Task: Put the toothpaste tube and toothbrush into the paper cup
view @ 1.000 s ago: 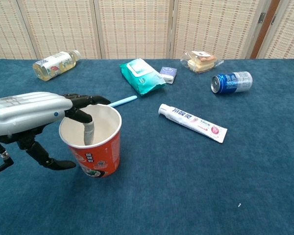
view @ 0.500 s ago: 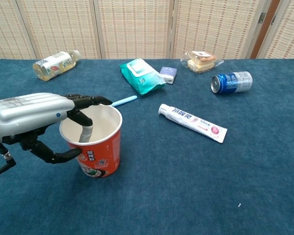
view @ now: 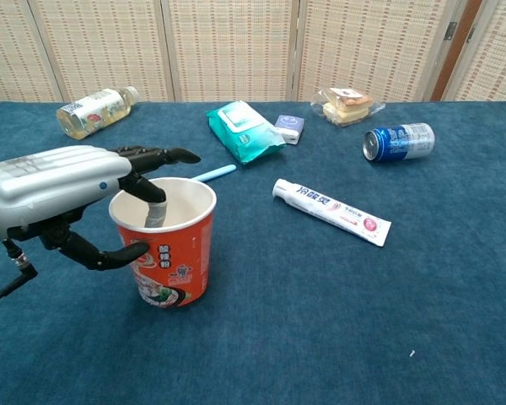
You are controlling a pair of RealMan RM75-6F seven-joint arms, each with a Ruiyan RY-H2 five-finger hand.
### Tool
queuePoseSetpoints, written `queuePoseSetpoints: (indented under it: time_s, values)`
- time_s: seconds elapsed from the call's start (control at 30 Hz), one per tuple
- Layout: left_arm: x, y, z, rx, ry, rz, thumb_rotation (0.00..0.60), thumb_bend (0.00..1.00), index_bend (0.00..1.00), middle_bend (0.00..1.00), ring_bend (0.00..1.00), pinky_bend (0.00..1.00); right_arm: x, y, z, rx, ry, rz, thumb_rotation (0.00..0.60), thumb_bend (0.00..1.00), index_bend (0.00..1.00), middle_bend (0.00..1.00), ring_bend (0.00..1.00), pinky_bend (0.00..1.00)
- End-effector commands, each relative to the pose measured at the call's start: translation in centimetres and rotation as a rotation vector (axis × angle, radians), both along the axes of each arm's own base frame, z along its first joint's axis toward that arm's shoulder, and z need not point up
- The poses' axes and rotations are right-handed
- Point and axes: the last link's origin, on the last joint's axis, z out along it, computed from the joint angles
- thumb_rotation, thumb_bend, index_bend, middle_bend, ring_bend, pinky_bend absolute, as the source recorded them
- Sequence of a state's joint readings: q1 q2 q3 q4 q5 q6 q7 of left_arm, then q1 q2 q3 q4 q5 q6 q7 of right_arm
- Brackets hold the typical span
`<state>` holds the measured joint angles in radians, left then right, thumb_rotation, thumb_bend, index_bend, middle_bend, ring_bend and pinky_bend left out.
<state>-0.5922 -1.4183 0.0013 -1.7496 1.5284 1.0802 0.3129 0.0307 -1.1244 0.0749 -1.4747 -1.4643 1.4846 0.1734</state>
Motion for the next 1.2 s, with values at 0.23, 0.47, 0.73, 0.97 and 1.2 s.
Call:
queuePoseSetpoints:
  time_s: [0.23,0.47,0.73,0.97,1.2]
  values:
    - [0.2,0.0,0.0,0.027,-0.041,-0.022,0.600,0.60,0.91,0.00,0.00,0.00,-0.1,0.1,-0.1,0.000,-0.002,-0.003,0.600,0.00,0.12,0.04,0.06,0.43]
    - [0.2,0.2,0.0,0.054,-0.052,-0.039,0.600,0.62,0.94,0.00,0.00,0.00,-0.1,0.1,-0.1,0.001,-0.005,-0.004,0.600,0.00,0.12,0.04,0.06,0.43]
    - [1.3,1.3,-0.2,0.112,-0.073,-0.082,0.600,0.64,0.94,0.00,0.00,0.00,-0.2,0.2,0.0,-0.004,-0.009,-0.007,0.600,0.00,0.12,0.04,0.06,0.43]
    - [2.2,2.5,-0.6,0.153,-0.100,-0.108,0.600,0.66,0.96,0.00,0.00,0.00,-0.4,0.3,0.0,-0.007,-0.014,-0.011,0.600,0.00,0.12,0.04,0.06,0.43]
    - [3.1,3.9,-1.6,0.188,-0.093,-0.154,0.600,0.66,0.97,0.00,0.00,0.00,-0.6,0.3,0.1,-0.011,-0.016,-0.013,0.600,0.00,0.12,0.04,0.06,0.43]
